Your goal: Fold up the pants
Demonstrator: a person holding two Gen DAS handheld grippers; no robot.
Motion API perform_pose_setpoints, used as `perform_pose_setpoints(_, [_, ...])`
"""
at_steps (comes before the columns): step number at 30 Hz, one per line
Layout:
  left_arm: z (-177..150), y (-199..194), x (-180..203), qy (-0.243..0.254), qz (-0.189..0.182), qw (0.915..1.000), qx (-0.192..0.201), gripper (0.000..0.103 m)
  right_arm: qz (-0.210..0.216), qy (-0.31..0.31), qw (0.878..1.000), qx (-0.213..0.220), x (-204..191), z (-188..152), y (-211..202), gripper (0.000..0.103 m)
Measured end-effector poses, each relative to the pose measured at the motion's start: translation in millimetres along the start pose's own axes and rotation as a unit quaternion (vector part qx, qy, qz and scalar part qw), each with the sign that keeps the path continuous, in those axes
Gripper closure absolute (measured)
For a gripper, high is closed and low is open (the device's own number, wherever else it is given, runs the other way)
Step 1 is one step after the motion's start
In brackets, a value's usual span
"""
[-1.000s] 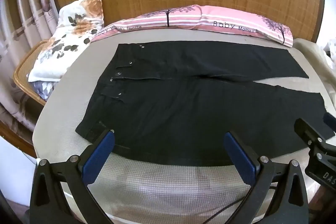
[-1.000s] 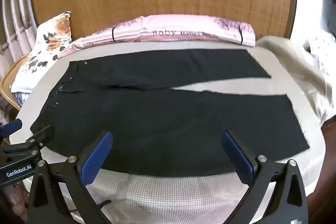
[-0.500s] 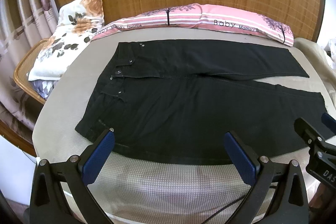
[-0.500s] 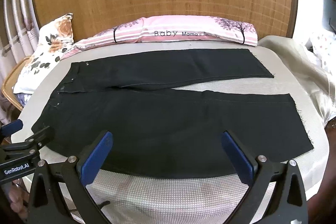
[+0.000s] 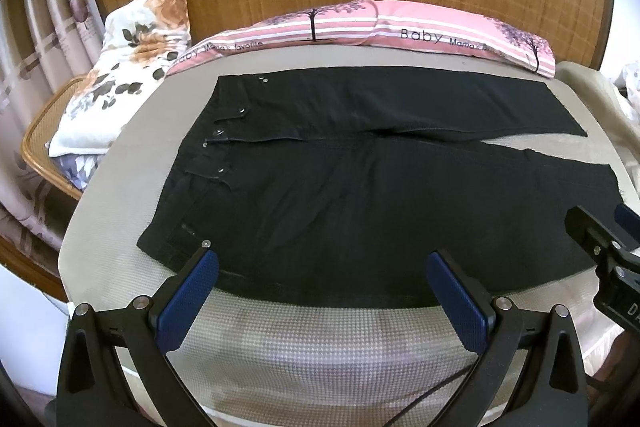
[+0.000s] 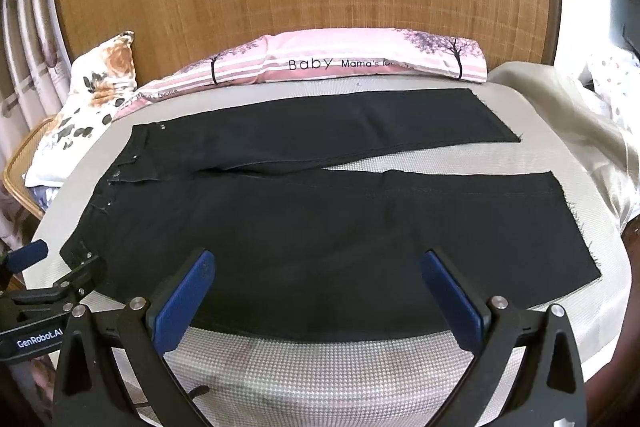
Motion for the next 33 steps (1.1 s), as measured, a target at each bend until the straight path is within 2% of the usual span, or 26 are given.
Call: perform_pose_setpoints(33, [-5,12,-8,-0.018,0.014,0.9995,-0.023,0.0,-0.043,-0.009,0.999,-0.01,10,-1,6,0.0])
Point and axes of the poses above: each gripper's, at about its wrist camera, not at the fingertips, and y roughly the way its jaws point, x to its right, z to its top, the point moved 2 cm from there along y, roughly the way its jaws point, and after that the axes turned 3 degrees about y, right-handed, at the moved point
